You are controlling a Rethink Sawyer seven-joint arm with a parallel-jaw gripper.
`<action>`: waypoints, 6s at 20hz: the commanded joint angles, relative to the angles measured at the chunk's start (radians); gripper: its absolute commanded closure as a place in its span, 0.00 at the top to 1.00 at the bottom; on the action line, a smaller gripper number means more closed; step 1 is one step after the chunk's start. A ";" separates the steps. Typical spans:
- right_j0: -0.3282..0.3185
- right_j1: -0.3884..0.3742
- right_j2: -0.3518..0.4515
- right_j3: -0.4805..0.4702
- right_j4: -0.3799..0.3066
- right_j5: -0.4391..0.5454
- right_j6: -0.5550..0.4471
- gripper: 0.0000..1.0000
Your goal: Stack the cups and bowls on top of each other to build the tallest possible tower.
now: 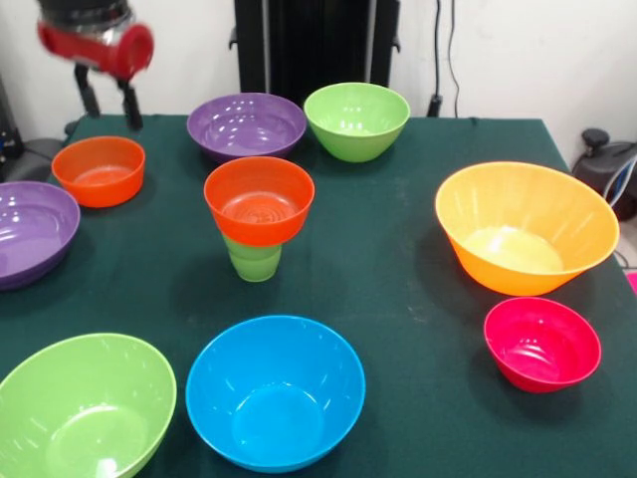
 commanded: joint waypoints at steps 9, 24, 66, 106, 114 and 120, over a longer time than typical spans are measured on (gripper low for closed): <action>0.108 -0.294 -0.154 0.361 0.120 -0.001 0.119 1.00; 0.224 -0.201 -0.254 0.449 0.199 -0.200 0.254 1.00; 0.575 -0.079 -0.392 0.696 0.473 -0.675 0.586 1.00; 0.454 0.118 -0.311 0.528 0.022 -0.890 0.314 1.00; 0.481 0.152 -0.316 0.517 -0.074 -0.968 0.377 1.00; 0.538 0.240 -0.346 0.510 -0.047 -1.069 0.461 1.00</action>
